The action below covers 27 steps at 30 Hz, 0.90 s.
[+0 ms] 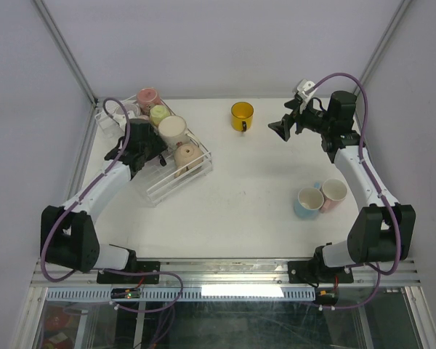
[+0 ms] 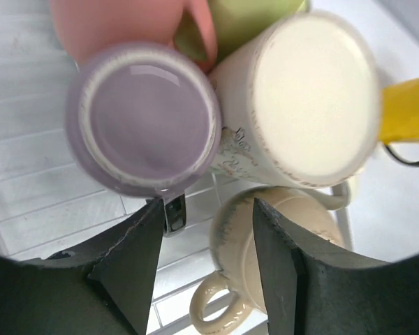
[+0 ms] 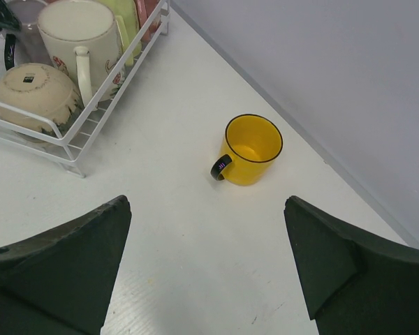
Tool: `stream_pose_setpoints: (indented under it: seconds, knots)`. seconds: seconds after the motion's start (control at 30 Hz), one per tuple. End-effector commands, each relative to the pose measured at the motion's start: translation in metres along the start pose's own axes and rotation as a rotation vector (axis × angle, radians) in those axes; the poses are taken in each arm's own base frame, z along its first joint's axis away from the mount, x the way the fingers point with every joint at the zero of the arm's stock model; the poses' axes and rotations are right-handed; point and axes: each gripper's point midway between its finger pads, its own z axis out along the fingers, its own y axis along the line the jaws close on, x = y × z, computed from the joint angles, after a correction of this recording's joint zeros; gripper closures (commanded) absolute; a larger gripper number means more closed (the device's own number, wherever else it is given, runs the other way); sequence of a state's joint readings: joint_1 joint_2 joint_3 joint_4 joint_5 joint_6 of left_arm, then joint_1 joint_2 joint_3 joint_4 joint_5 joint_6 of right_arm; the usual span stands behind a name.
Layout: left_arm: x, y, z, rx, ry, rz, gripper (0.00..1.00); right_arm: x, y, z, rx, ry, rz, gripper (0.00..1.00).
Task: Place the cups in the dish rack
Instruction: Place the cup on the dish rack.
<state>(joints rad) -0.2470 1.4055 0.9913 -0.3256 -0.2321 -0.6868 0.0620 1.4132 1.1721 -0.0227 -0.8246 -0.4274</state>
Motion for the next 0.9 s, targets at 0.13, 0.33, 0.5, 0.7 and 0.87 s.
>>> stream_pose_setpoints:
  seconds: [0.13,0.33,0.5,0.7,0.87]
  knots:
    - [-0.035,-0.001,-0.047,0.043,-0.095,0.044,0.62,-0.016,-0.004,-0.004,0.009,-0.033,-0.029,0.06]
    - [-0.014,0.017,-0.044,-0.019,-0.01,0.111,0.98,-0.016,-0.002,-0.005,0.003,-0.033,-0.021,0.06]
    - [0.004,0.022,-0.025,-0.042,0.058,0.126,1.0,-0.015,-0.001,-0.005,0.004,-0.032,-0.02,0.06]
    - [0.006,0.007,-0.006,0.001,0.087,0.13,1.0,-0.017,-0.001,-0.007,0.012,-0.033,-0.027,0.06]
    - [0.01,0.006,0.001,-0.001,0.112,0.141,1.0,-0.017,0.0,-0.008,0.013,-0.031,-0.03,0.06]
